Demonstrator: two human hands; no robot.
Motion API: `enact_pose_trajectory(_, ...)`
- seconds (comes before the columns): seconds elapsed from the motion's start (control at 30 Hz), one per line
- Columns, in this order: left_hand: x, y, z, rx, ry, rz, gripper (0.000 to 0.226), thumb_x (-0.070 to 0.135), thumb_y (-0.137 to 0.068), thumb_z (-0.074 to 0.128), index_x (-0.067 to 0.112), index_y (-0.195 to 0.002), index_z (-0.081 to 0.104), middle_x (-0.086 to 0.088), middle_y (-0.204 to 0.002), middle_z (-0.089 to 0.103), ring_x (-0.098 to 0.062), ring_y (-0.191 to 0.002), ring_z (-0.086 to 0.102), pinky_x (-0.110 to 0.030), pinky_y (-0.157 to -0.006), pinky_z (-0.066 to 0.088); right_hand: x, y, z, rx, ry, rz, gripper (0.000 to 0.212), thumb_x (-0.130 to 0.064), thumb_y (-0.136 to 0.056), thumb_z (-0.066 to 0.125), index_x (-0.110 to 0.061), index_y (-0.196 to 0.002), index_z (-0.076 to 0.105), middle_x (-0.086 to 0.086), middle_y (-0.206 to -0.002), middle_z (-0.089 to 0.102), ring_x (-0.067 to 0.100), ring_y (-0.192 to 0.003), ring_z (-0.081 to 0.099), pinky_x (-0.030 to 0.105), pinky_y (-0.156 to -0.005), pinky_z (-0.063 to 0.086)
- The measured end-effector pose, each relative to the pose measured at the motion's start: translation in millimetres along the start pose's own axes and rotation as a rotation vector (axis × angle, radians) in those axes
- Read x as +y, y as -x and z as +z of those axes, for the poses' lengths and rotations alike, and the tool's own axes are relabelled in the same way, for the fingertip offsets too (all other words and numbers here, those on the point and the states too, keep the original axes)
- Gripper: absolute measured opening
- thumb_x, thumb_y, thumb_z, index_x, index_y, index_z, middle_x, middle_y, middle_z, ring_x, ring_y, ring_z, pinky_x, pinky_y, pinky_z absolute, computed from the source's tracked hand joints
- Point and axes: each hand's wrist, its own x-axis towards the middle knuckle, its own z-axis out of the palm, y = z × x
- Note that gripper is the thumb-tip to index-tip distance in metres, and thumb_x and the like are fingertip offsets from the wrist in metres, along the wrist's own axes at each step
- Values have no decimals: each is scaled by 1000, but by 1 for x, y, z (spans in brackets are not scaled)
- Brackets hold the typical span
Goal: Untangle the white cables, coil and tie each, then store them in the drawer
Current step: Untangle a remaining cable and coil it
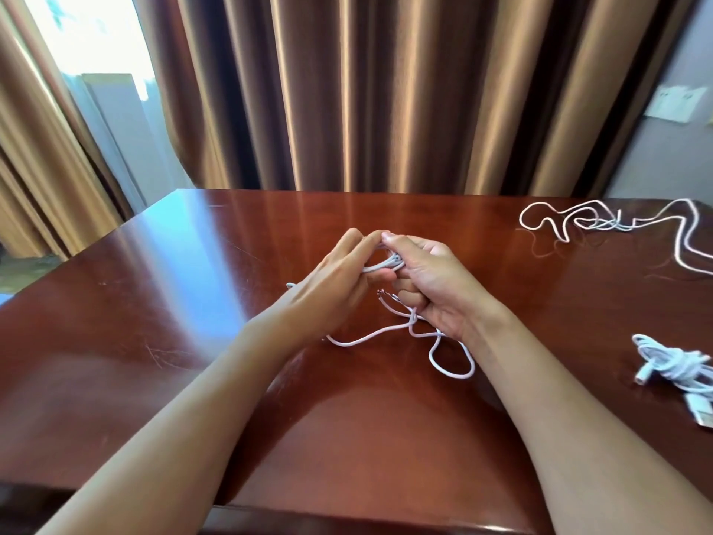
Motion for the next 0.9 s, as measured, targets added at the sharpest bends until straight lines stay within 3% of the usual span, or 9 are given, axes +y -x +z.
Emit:
enact_pose_trajectory(0.07,2,0,-1,0,16,-2,51,43,-105,37,8,-139,49,-6,-100,47,-14,-90,51,-20,-85,42,1,-1,0,5,-3,-20,21,-21,-104,53,-7,-97,66,-2,-54,34,1,-36,23,14,-31,20)
enact_pose_trajectory(0.3,1,1,-5,109,-58,42,34,5,-99,47,6,-132,56,6,-93,41,5,-82,47,-6,-79,33,0,1,2,-27,-67,0,18,-22,-105,53,-11,-94,61,-8,-50,34,-1,-36,21,13,-31,20)
enact_pose_trajectory(0.37,2,1,-6,84,-13,34,33,22,-105,44,9,-132,56,10,-90,41,6,-83,48,-6,-79,33,0,2,2,-19,-93,19,19,-23,-105,53,-11,-93,61,-7,-53,33,-1,-36,22,13,-31,21)
enact_pose_trajectory(0.43,6,2,-5,39,29,-1,45,41,-105,35,13,-135,54,14,-91,41,5,-85,49,-8,-80,35,1,0,2,0,-117,36,19,-23,-105,53,-10,-94,62,-7,-54,36,0,-35,23,13,-30,21)
enact_pose_trajectory(0.53,9,3,-1,48,-23,-16,50,45,-104,29,13,-133,53,9,-92,41,-2,-80,48,-16,-78,39,0,-1,2,10,-161,74,16,-25,-105,53,-10,-100,58,-8,-55,33,0,-34,23,12,-30,21)
enact_pose_trajectory(0.63,7,2,0,156,-74,-17,47,40,-105,30,9,-121,61,4,-92,47,-12,-75,50,-29,-72,44,-1,1,4,-24,-184,134,23,-28,-106,51,-13,-89,56,-7,-58,29,1,-34,23,11,-30,21)
enact_pose_trajectory(0.77,6,0,4,349,-27,-102,49,29,-103,29,0,-85,63,-8,-77,62,-21,-69,57,-37,-68,43,-1,3,7,-51,-163,155,29,-28,-106,50,-15,-81,54,-7,-54,32,1,-36,23,11,-31,21)
enact_pose_trajectory(0.9,8,-2,8,392,27,-296,44,30,-99,36,3,-66,44,-2,-55,46,-16,-53,37,-27,-54,32,2,1,8,-39,-119,102,24,-27,-106,51,-13,-88,58,-8,-53,35,0,-38,24,12,-32,22)
